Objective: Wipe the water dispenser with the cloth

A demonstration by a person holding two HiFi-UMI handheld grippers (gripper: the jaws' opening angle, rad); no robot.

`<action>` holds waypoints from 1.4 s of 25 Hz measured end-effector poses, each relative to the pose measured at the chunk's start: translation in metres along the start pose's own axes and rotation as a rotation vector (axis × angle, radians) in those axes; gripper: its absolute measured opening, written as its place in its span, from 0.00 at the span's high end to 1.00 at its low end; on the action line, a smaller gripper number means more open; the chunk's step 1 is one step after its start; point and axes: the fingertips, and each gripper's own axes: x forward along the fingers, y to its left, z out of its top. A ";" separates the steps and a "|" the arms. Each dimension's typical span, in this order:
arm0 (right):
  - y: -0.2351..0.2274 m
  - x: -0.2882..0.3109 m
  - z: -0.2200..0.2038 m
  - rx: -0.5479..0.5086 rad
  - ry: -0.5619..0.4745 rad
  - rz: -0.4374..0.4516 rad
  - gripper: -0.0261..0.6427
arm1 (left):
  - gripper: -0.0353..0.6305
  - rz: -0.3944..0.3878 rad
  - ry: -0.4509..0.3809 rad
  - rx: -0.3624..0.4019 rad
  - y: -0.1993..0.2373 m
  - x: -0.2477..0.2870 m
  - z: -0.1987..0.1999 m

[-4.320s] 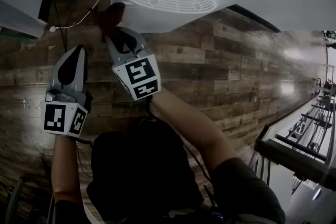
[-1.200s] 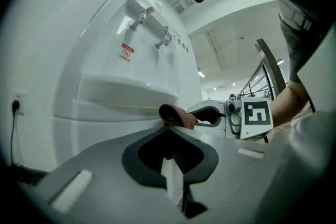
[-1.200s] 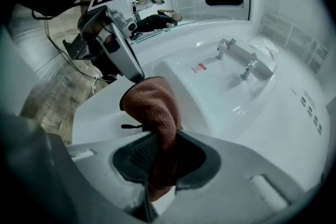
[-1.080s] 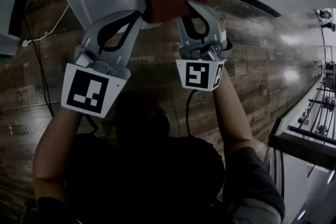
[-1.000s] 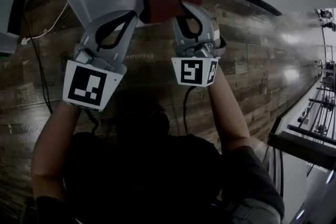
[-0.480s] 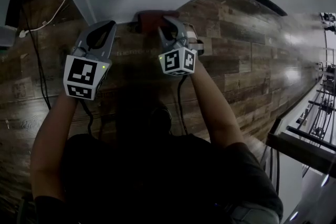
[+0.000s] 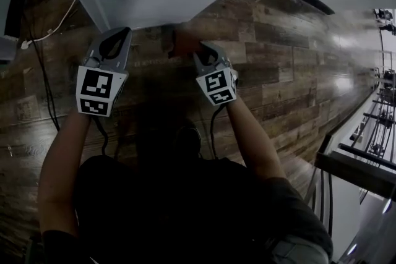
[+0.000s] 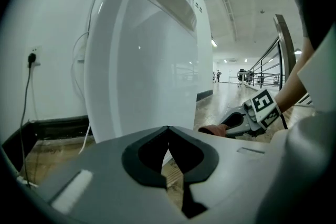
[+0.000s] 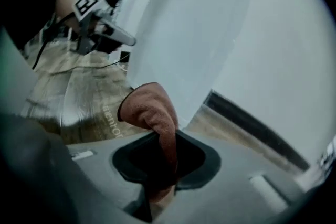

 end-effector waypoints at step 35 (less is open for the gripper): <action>-0.175 -0.153 0.237 0.464 -0.337 -0.321 0.86 | 0.92 -0.238 -0.250 0.108 -0.090 -0.032 0.238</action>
